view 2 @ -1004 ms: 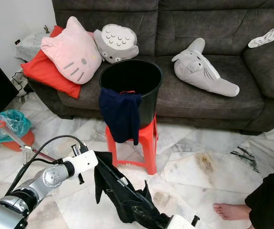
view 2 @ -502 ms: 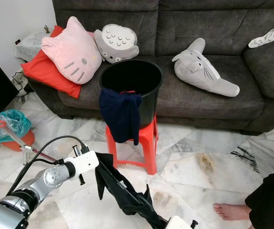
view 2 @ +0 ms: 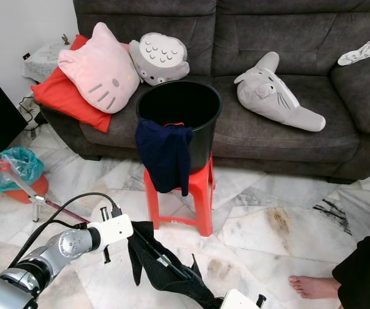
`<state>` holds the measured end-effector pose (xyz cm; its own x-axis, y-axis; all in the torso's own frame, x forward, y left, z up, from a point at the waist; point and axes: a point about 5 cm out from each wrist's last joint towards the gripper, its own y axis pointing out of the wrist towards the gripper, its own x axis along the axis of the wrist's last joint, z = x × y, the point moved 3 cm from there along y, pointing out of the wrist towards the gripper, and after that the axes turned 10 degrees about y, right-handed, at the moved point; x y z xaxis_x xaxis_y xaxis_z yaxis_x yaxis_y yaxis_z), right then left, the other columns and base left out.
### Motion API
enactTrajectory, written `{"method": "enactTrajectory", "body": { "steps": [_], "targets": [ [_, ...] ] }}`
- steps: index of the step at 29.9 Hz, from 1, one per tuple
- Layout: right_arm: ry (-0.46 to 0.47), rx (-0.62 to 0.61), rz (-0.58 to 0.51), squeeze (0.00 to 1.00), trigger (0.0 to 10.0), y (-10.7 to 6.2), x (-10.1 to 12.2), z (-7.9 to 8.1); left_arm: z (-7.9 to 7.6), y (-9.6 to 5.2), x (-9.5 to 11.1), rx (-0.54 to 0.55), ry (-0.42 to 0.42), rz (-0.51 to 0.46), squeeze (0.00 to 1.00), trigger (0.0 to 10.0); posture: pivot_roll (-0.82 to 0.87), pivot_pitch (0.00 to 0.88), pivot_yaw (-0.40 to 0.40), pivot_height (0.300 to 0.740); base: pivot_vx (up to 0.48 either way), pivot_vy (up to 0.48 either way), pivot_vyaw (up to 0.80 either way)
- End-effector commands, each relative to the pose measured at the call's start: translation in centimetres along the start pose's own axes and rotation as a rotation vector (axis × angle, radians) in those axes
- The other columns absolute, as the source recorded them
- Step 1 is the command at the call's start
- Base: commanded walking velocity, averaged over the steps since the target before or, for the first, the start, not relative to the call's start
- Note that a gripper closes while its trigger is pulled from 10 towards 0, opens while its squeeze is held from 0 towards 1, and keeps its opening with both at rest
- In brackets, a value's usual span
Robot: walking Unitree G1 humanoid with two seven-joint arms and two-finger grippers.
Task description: Hang hanger
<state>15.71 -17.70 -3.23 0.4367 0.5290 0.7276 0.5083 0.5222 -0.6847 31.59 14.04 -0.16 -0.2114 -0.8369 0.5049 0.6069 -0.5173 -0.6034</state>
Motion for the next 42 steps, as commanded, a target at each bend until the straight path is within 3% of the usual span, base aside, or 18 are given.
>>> {"method": "enactTrajectory", "body": {
  "steps": [1,9,18,21,24,28,34,42],
  "targets": [
    [-0.021,-0.019,-0.035,0.00,10.0,0.2,1.1,-0.3,-0.8,0.1,0.0,-0.045,0.018,0.001,0.00,10.0,-0.09,0.071,0.093,0.740,0.000,0.000,0.00],
    [-0.051,-0.173,-0.062,0.00,10.0,-0.6,1.8,-3.5,-1.7,-0.1,-0.4,-0.123,0.007,0.018,0.00,10.0,-0.10,0.070,0.093,0.740,0.000,0.000,0.00],
    [-0.060,-0.220,-0.056,0.00,10.0,-1.2,1.6,-4.7,-2.0,-0.2,-0.9,-0.127,0.009,0.038,0.00,10.0,-0.10,0.071,0.093,0.740,0.000,0.000,0.00],
    [-0.053,-0.200,-0.063,0.00,10.0,-1.2,1.7,-4.4,-1.6,-0.3,-1.0,-0.094,0.015,0.046,0.00,10.0,-0.10,0.073,0.094,0.740,0.000,0.000,0.00],
    [-0.033,-0.113,-0.074,0.00,10.0,-1.0,1.8,-2.9,-0.1,-0.2,-0.6,-0.004,0.015,0.039,0.00,10.0,-0.10,0.072,0.093,0.740,0.000,0.000,0.00],
    [-0.019,-0.062,-0.095,0.00,10.0,-0.9,1.9,-1.9,0.5,-0.1,-0.4,0.029,0.018,0.032,0.00,10.0,-0.10,0.072,0.094,0.740,0.000,0.000,0.00],
    [-0.020,-0.045,-0.175,0.00,10.0,-1.0,3.2,-1.5,0.5,-0.1,-0.4,0.026,0.024,0.036,0.00,10.0,-0.10,0.072,0.095,0.740,0.000,0.000,0.00],
    [0.007,0.058,-0.157,0.00,10.0,-1.3,2.8,0.0,0.2,-0.1,-0.5,0.015,0.019,0.035,0.00,10.0,-0.10,0.072,0.094,0.740,0.000,0.000,0.00]
  ]
}}
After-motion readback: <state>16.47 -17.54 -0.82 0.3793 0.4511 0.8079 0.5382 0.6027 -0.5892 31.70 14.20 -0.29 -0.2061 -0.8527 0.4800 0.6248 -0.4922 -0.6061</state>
